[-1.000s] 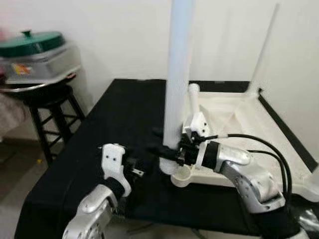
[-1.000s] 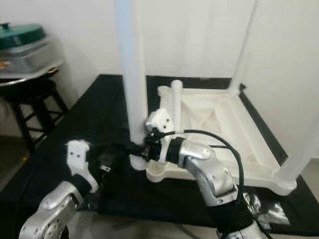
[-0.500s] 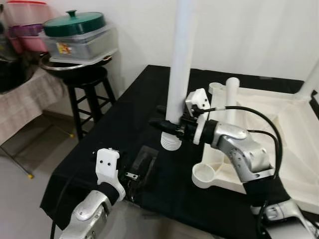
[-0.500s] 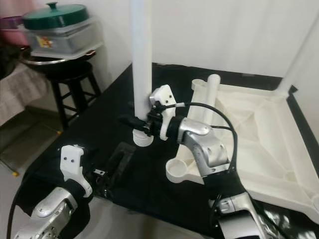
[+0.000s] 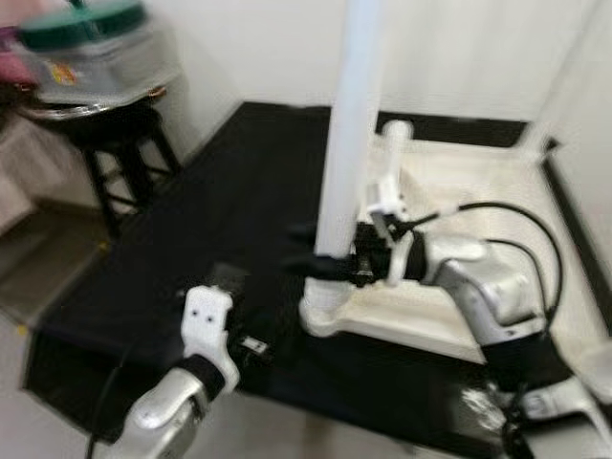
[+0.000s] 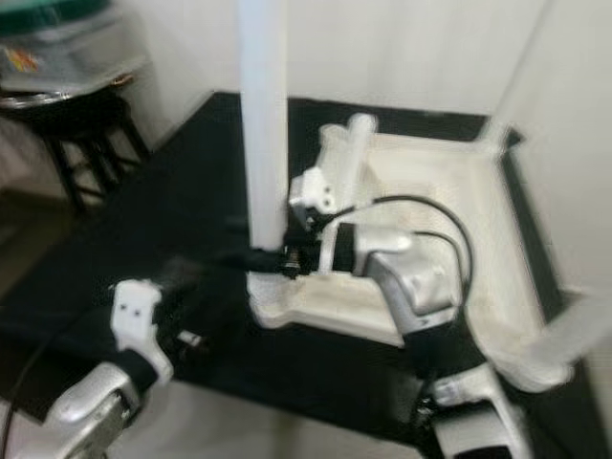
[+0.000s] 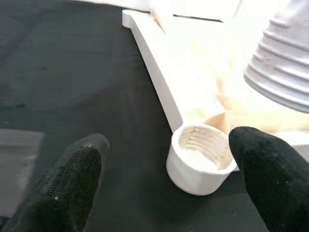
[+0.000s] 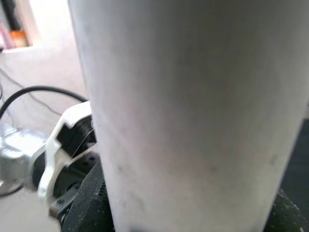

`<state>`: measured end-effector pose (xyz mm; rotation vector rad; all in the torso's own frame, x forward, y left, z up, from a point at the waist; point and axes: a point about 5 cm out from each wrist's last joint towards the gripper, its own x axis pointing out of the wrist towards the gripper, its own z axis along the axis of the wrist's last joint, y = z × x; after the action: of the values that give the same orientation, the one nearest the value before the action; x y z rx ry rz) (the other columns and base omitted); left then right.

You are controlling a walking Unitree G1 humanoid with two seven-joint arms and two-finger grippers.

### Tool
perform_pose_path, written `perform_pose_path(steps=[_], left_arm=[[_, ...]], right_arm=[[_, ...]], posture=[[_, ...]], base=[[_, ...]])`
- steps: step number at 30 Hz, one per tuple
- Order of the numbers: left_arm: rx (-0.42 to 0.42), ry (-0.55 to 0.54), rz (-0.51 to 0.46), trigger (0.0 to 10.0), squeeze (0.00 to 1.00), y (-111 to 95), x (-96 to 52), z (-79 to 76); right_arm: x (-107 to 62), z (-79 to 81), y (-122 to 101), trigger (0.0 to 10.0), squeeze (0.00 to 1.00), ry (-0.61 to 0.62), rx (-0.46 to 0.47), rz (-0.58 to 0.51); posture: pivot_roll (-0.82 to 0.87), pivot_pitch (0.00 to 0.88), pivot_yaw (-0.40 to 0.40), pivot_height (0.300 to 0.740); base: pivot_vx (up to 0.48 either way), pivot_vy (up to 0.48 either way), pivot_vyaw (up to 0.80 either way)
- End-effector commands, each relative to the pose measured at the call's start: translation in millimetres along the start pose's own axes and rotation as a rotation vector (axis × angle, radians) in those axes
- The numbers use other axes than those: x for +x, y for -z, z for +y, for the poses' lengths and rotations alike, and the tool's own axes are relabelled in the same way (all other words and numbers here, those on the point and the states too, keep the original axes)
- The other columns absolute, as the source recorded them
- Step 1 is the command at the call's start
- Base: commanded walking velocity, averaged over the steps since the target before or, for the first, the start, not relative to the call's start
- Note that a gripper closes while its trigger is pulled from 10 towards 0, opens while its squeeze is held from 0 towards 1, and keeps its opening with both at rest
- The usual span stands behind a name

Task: Building children table

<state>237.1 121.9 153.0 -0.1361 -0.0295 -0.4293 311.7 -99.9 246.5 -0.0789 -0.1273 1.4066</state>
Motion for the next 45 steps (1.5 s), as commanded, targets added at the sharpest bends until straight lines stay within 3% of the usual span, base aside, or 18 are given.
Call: perform_pose_path(steps=[1, 6, 13, 17, 22, 28, 30, 33, 41, 45], left_arm=[[-0.002, -0.031, 0.023, 10.0, 0.0, 3, -3.0, 6.0], [-0.003, -0.045, 0.027, 10.0, 0.0, 3, -1.9, 7.9], [-0.012, -0.051, 0.036, 10.0, 0.0, 4, -2.3, 7.7], [-0.001, -0.055, 0.034, 10.0, 0.0, 2, -1.9, 7.1], [0.01, -0.064, 0.025, 10.0, 0.0, 1, -2.3, 7.3], [0.028, -0.06, 0.02, 10.0, 0.0, -1, -2.2, 6.7], [0.046, -0.046, 0.015, 10.0, 0.0, -2, -2.3, 5.9], [0.102, 0.055, 0.01, 10.0, 0.0, -5, -3.2, -3.5], [0.225, 0.259, 0.04, 10.0, 0.0, -5, -9.3, -17.9], [0.209, 0.279, 0.044, 10.0, 0.0, -5, -11.3, -19.8]], right_arm=[[10.3, 3.5, 1, 10.0, 0.0, -0.008, 0.005, -0.011], [21.7, 3.9, 13, 10.0, 0.0, 0.052, 0.0, 0.017], [24.5, 7.5, 17, 10.0, 0.0, 0.05, 0.009, 0.02], [23.2, 1.2, 16, 10.0, 0.0, 0.085, -0.009, 0.038], [11.2, -12.6, 9, 10.0, 0.0, 0.071, -0.037, 0.063], [3.9, -12.6, 7, 10.0, 0.0, 0.008, -0.045, 0.087], [-5.6, -13.7, 4, 10.0, 0.0, -0.052, -0.034, 0.102], [-25.2, -14.7, -8, 10.0, 0.0, -0.189, -0.001, 0.122], [-32.8, -22.2, -12, 10.0, 0.0, -0.256, 0.042, 0.164], [-34.3, -23.3, -13, 10.0, 0.0, -0.281, 0.055, 0.168]], posture=[[0.01, 0.209, 0.009, 0.74], [0.01, 0.212, 0.007, 0.74], [0.01, 0.213, 0.006, 0.74], [0.01, 0.217, 0.003, 0.74], [0.02, 0.226, 0.003, 0.74], [0.02, 0.227, 0.002, 0.74], [0.02, 0.247, 0.0, 0.74], [0.02, 0.281, -0.002, 0.74], [0.02, 0.341, -0.005, 0.74], [0.03, 0.362, -0.003, 0.74]], base=[[0.0, 0.0, 0.0], [0.0, 0.096, 0.0], [0.0, 0.48, 0.0], [0.0, 0.0, 0.0], [0.0, 0.0, 0.0], [0.0, 0.0, 0.0], [0.0, 0.0, 0.0], [0.0, 0.0, 0.0], [0.0, 0.0, 0.0], [0.0, 0.0, 0.0]])
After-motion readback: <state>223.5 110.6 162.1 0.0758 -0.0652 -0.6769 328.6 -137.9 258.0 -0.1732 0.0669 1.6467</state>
